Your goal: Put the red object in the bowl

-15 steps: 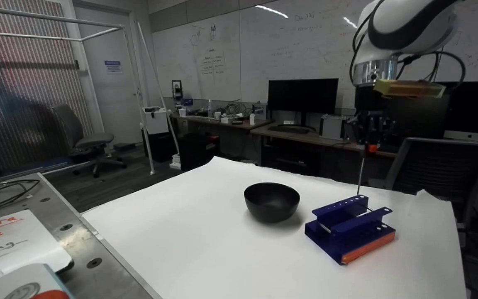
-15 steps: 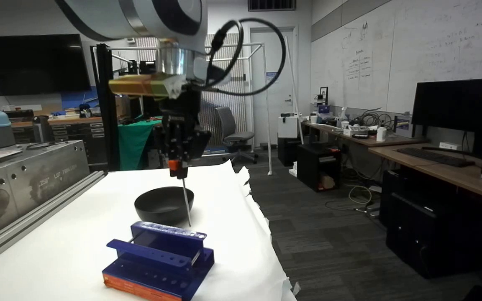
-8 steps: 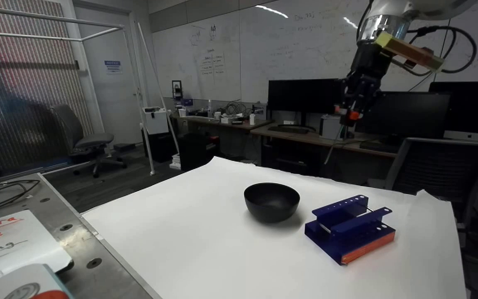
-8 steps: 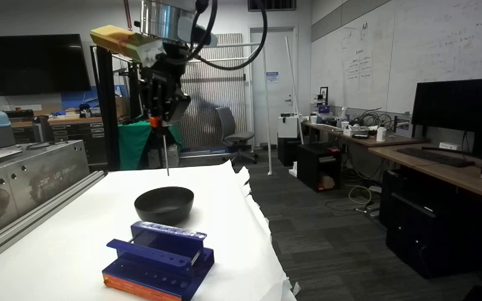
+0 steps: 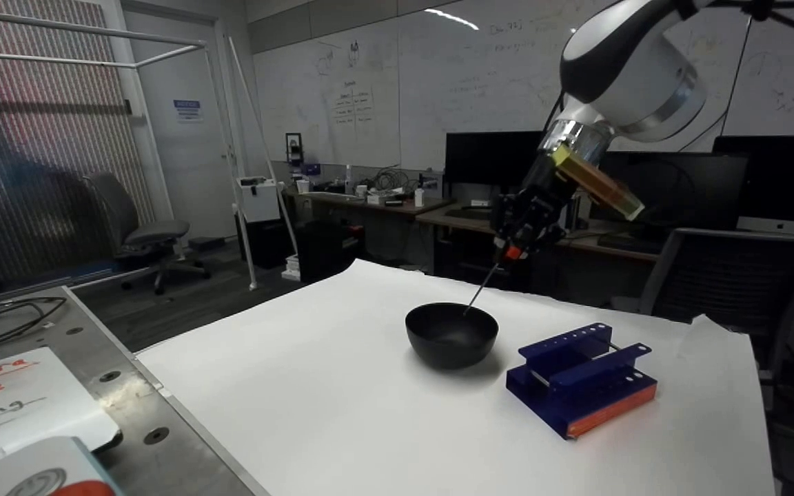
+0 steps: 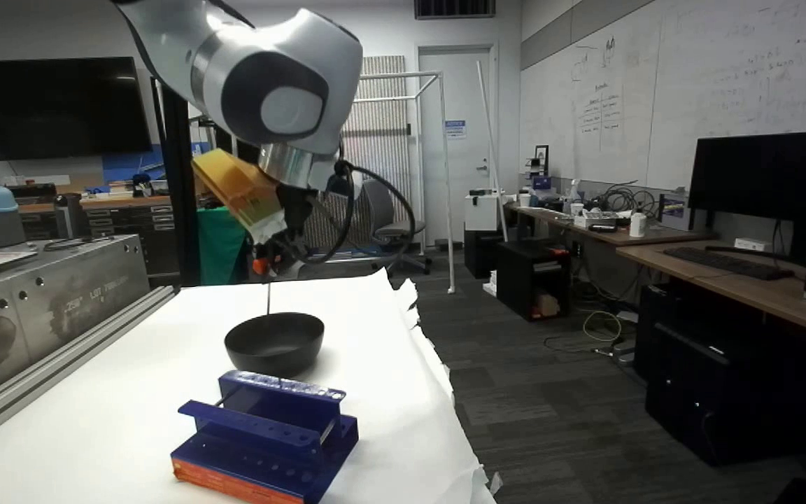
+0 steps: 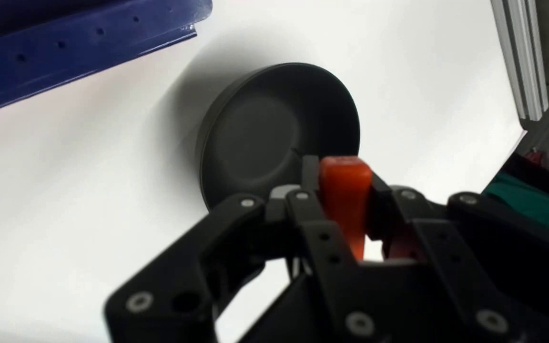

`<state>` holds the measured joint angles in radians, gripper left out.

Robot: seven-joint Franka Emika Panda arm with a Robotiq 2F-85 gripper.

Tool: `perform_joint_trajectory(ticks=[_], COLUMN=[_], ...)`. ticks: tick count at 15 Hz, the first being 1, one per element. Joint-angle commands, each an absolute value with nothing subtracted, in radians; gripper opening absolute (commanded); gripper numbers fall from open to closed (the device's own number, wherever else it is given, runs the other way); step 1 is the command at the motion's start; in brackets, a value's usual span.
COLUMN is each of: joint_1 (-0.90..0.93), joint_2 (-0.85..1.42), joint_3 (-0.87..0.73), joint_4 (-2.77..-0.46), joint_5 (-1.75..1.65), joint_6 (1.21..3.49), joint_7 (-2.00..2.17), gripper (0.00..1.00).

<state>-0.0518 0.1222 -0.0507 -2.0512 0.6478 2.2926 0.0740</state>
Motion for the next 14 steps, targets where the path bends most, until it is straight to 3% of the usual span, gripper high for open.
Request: perform_joint_trajectory(ticks=[1,6,7,9,14], joint_1=[-0.066,-0.078,-0.081,-0.082,-0.075], joint_2=[0.257,0.376,0.396,0.423,0.399], joint_3=[-0.026,0.006,0.012,0.019,0.016], joint_4=[-1.967,-1.898,-1.88,-1.85,-1.828], joint_5=[0.734,0.817,0.823,0.82,0.763], joint_6=[2.315,2.351,2.34,2.332,2.269], joint_7=[-0.002,-0.059,-0.065,-0.065,-0.02], gripper=[0.05,0.07,0.45,0.51,0.89])
